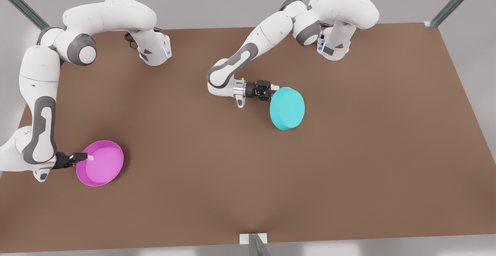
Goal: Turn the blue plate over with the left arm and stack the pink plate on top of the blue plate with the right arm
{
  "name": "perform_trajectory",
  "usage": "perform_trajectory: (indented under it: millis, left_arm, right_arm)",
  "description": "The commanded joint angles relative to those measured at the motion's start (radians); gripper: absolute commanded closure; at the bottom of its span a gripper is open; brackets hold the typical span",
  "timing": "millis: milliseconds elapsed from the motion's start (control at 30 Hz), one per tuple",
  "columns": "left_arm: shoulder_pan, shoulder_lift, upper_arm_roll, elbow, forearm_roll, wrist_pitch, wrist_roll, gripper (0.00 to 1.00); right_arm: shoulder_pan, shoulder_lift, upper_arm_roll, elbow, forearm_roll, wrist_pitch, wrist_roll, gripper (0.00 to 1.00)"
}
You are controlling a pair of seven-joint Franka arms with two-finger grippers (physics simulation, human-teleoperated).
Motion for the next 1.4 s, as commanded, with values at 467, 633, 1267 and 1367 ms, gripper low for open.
perform_trajectory:
  millis: [467,633,1267,1367]
  left_arm:
    - [-0.023,0.014,-0.041,0.062,-0.217,0.042,-0.067,0.18]
    - [-0.023,0.018,-0.063,0.089,-0.297,0.086,-0.150,0.18]
    - [0.211,-0.199,-0.074,0.336,-0.774,0.407,-0.419,0.17]
    - [0.439,-0.316,-0.063,0.333,-0.908,0.479,-0.021,0.00]
  right_arm:
    - [0.009,-0.015,0.002,0.066,-0.014,-0.051,-0.017,0.33]
    - [0.075,-0.060,0.009,0.027,-0.005,-0.058,0.068,0.33]
    - [0.060,-0.065,0.015,-0.072,-0.028,-0.075,0.114,0.27]
    - [0.063,-0.068,0.015,-0.075,-0.028,-0.074,0.115,0.27]
